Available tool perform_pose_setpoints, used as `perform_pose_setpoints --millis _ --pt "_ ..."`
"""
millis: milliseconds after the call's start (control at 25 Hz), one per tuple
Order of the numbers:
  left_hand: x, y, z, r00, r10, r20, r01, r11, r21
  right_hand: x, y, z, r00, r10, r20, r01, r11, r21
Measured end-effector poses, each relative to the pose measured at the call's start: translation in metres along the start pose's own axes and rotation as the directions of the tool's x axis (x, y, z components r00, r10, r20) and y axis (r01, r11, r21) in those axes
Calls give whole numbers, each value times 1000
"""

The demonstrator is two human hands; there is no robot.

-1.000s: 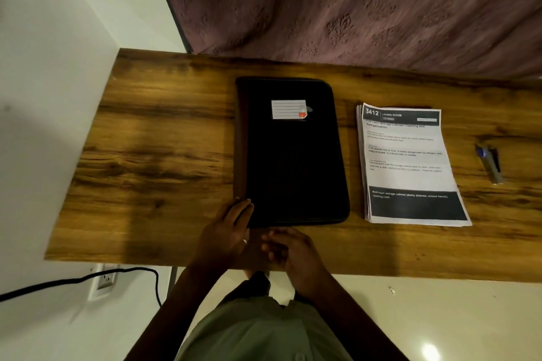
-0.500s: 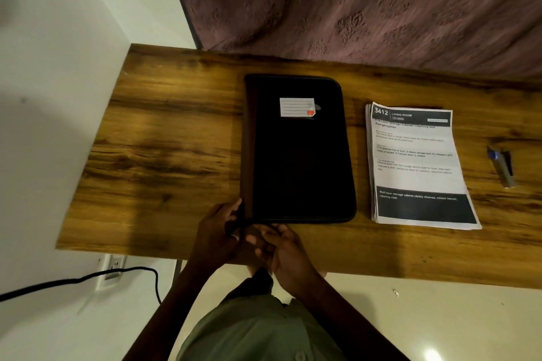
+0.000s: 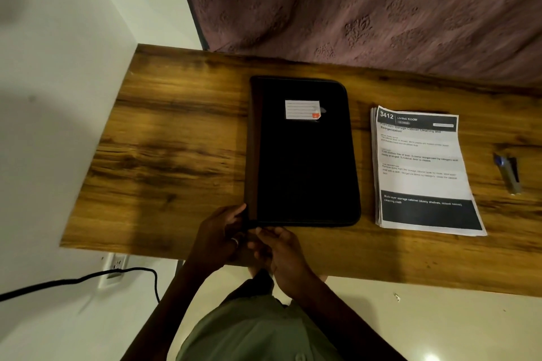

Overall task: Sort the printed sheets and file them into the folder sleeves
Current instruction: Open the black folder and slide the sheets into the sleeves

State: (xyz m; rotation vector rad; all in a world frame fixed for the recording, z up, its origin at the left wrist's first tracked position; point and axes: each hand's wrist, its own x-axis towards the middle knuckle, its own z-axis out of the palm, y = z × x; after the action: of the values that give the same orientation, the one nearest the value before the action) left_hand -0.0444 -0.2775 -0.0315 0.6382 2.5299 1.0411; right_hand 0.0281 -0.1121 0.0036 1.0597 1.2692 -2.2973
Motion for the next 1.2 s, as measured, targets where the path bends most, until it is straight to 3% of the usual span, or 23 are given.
perform_pose_setpoints --millis 200,440,760,880,1000,1200 --pt "1 4 -2 1000 2 -16 -2 1000 -1 1 -3 -4 988 -11 -153 17 999 41" --pt "3 9 5 991 -117 -59 107 983 -147 -1 -19 -44 963 47 -265 25 964 263" --pt "14 19 12 996 -83 -19 80 992 -96 -5 -60 -115 906 -80 -415 189 955 228" --pt "13 22 12 995 -91 -27 88 990 -108 -1 -81 -132 875 -159 -457 230 968 103" --pt "14 18 12 992 -130 -8 128 985 -118 4 -103 -141 850 -181 -495 121 981 -150" --pt "9 16 16 992 -126 23 127 989 -70 25 -115 -150 854 -351 -385 112 845 -524"
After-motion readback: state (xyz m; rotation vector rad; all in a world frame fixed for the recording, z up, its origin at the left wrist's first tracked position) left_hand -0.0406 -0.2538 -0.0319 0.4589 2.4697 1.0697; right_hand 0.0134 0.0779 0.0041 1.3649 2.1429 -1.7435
